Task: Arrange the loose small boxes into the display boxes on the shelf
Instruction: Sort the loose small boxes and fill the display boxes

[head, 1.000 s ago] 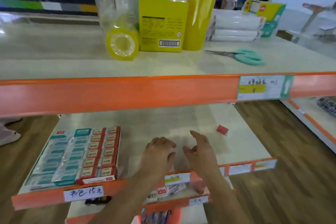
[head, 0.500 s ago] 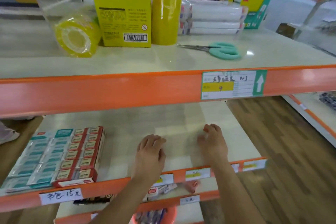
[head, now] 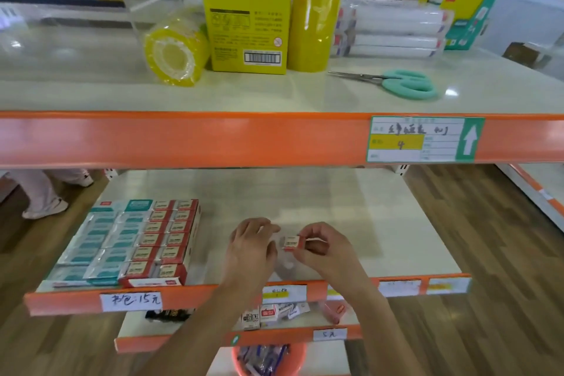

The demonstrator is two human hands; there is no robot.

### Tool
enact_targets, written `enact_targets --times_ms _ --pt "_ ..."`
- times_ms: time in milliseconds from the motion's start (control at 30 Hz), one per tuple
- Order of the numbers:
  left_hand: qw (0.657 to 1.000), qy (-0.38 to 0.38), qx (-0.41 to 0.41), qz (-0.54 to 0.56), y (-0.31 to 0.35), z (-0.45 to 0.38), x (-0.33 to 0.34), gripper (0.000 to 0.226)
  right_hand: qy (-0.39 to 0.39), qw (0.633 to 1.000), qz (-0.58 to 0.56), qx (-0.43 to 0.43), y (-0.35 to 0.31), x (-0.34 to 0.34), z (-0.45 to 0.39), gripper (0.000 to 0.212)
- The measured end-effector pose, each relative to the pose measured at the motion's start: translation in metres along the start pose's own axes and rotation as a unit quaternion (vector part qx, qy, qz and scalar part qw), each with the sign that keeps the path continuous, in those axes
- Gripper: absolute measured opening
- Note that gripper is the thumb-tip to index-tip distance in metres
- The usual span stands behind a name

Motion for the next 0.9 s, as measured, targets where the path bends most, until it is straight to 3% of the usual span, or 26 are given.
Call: enact_targets --times_ms 167,267,567,700,800,900 --pt "0.999 0.03 -0.027 -0.033 -0.044 0.012 -0.054 0.03 -0.088 0.996 -0.029 -0.004 -0.007 0.061 0.005 0.032" --pt "0.996 0.046 -0.067 -0.046 -0.078 0.025 -0.084 0.03 -0.103 0.995 -0.014 -0.008 -0.015 0.105 0.007 0.03" --pt "0.982 0.032 -0.169 -0.082 -0.18 0.066 -0.124 0.03 -0.07 0.972 0.194 -0.111 -0.02 0.199 0.025 0.016" --pt "0.983 0.033 -0.148 -0.106 -0.194 0.08 -0.121 0.038 -0.002 0.951 0.266 -0.155 -0.023 0.212 0.027 0.022" --pt "0.983 0.041 -0.133 -0.122 -0.196 0.085 -0.12 0.044 0.014 0.924 0.322 -0.207 -0.023 0.215 0.026 0.01" --pt "0.982 0.042 -0.135 -0.127 -0.196 0.082 -0.123 0.041 0.013 0.921 0.347 -0.177 -0.019 0.218 0.028 0.009"
Point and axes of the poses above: each hand's wrist, its own z-axis away from the middle knuckle, its own x-axis out of the palm, y = z × x, the point moved 3 cm from there along -z, towards the middle knuckle, and after that the axes turned 3 degrees about y, right-handed, at the moved point
